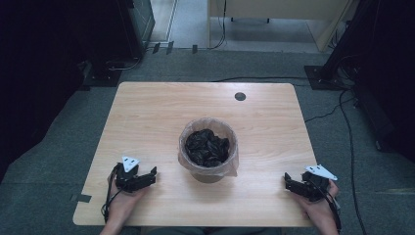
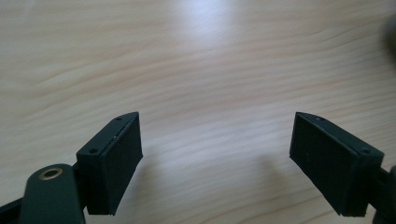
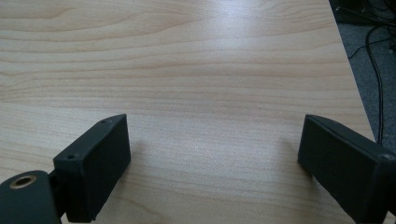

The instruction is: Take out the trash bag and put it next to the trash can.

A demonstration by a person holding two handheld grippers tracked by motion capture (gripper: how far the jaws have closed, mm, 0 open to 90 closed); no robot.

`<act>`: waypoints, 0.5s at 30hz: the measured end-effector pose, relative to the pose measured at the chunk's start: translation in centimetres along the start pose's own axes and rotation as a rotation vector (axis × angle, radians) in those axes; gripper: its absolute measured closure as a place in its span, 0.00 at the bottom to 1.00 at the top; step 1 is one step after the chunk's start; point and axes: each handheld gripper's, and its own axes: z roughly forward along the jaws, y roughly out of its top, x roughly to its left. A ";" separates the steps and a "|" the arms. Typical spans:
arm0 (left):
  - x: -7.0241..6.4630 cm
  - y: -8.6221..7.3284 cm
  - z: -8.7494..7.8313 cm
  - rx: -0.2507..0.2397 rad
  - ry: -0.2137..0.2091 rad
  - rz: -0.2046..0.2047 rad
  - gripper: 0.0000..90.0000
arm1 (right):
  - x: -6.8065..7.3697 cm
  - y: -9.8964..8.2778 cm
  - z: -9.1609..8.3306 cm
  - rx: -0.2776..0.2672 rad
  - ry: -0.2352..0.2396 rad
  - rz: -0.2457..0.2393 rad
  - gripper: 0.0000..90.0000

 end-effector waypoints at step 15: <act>-7.4 3.0 3.4 -0.003 -0.063 0.108 0.20 | 0.0 0.1 0.1 0.001 0.004 -0.004 0.10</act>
